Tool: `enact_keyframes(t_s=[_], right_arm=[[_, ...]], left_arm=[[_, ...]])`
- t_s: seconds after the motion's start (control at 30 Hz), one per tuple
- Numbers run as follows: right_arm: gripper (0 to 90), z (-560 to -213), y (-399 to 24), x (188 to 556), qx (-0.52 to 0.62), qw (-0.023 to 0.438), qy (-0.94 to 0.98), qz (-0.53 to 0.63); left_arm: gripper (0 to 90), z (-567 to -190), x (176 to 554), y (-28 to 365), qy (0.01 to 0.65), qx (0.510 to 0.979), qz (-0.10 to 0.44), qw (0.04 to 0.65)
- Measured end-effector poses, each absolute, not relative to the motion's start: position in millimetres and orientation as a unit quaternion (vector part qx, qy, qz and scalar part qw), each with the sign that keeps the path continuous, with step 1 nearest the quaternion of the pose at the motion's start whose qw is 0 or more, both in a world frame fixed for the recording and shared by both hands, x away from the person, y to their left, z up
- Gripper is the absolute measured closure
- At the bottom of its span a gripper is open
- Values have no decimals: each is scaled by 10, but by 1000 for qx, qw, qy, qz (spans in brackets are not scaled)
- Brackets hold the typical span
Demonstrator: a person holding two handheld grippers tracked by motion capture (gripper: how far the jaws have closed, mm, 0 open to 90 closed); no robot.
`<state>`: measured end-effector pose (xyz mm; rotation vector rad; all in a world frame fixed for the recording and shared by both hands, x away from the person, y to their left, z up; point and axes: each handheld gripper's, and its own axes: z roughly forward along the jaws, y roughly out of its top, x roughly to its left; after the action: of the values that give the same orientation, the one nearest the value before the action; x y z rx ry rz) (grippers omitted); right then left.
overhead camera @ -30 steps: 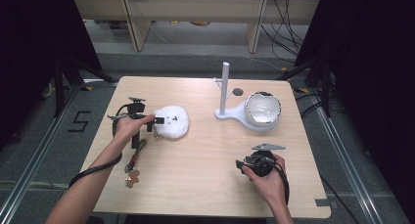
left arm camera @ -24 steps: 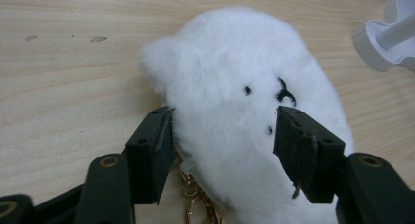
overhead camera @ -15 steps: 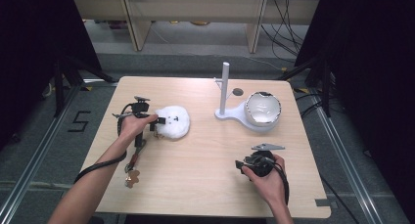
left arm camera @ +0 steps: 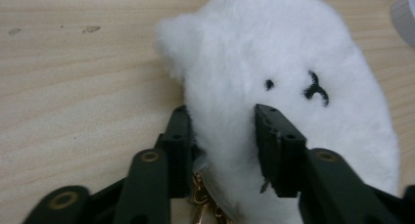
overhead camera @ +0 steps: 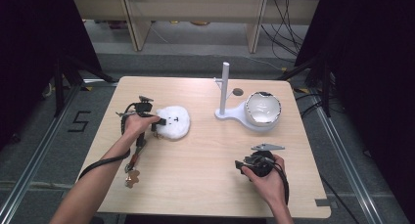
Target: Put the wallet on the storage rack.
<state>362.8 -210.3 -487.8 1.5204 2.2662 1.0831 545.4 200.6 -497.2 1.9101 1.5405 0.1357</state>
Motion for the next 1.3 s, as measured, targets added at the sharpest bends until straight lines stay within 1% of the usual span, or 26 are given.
enact_keyframes(t_s=[0.1, 0.13, 0.17, 0.23, 0.27, 0.47, 0.53, 0.57, 0.63, 0.67, 0.7, 0.73, 0.77, 0.8, 0.83, 0.87, 0.9, 0.93, 1.0, 1.03, 1.07, 1.1, 1.13, 1.17, 1.23, 1.3], right_arm=[[517, -4862, -2109, 3616, 526, 94, 765, 359], [517, -4862, -2109, 3616, 526, 94, 765, 359], [517, -4861, -2105, 3614, 529, 93, 763, 360], [518, -4855, -2103, 3611, 529, 92, 762, 360], [517, -4855, -2116, 3628, 515, 104, 768, 366], [517, -4801, -2104, 3624, 521, 100, 766, 362], [517, -4761, -2110, 3630, 510, 107, 770, 368], [517, -4761, -2110, 3630, 510, 107, 770, 368], [516, -4716, -2108, 3633, 505, 111, 773, 367], [514, -4648, -2093, 3628, 504, 114, 775, 364], [514, -4648, -2093, 3628, 504, 114, 775, 364], [510, -4583, -2063, 3618, 510, 106, 771, 365], [507, -4559, -2044, 3623, 510, 105, 770, 370], [505, -4530, -2044, 3644, 497, 109, 776, 372], [505, -4530, -2044, 3644, 497, 109, 776, 372], [496, -4467, -2031, 3680, 471, 129, 789, 373], [496, -4467, -2031, 3680, 471, 129, 789, 373], [478, -4395, -1973, 3693, 464, 126, 792, 376], [473, -4375, -1954, 3704, 458, 124, 796, 375], [457, -4325, -1895, 3739, 443, 126, 807, 369], [457, -4325, -1895, 3739, 443, 126, 807, 369], [446, -4286, -1839, 3763, 434, 123, 811, 373], [442, -4268, -1803, 3776, 429, 119, 813, 375], [435, -4258, -1783, 3805, 415, 124, 818, 377], [427, -4237, -1724, 3838, 405, 112, 823, 383], [424, -4232, -1700, 3859, 401, 109, 825, 384]], left_arm=[[750, -4957, 5450, 2009, 585, 735, 56, 339], [750, -4949, 5447, 2005, 582, 737, 56, 340], [779, -4932, 5440, 1999, 570, 745, 59, 342], [785, -4919, 5432, 1996, 567, 747, 58, 343], [798, -4881, 5407, 1986, 558, 754, 58, 342], [810, -4726, 5292, 1943, 514, 775, 75, 359], [810, -4588, 5189, 1918, 478, 793, 89, 367], [810, -4588, 5189, 1918, 478, 793, 89, 367], [810, -4495, 5105, 1895, 447, 808, 105, 369], [810, -4418, 5024, 1867, 420, 821, 116, 368], [810, -4418, 5024, 1867, 420, 821, 116, 368], [810, -4330, 4917, 1811, 387, 838, 121, 364], [809, -4330, 4917, 1811, 387, 838, 121, 364], [809, -4266, 4822, 1746, 356, 853, 124, 361], [809, -4266, 4822, 1746, 356, 853, 124, 361], [808, -4211, 4734, 1681, 329, 865, 124, 358], [808, -4211, 4734, 1681, 329, 865, 124, 358], [807, -4139, 4623, 1583, 294, 880, 126, 351], [807, -4123, 4592, 1549, 283, 883, 125, 354], [807, -4055, 4500, 1448, 250, 895, 128, 346], [806, -4055, 4500, 1448, 250, 895, 128, 346], [806, -4013, 4434, 1357, 226, 903, 126, 344], [806, -4013, 4434, 1357, 226, 903, 126, 344], [805, -3996, 4406, 1316, 213, 907, 123, 342], [805, -3957, 4317, 1195, 182, 917, 112, 337], [805, -3946, 4291, 1160, 173, 919, 111, 335]])
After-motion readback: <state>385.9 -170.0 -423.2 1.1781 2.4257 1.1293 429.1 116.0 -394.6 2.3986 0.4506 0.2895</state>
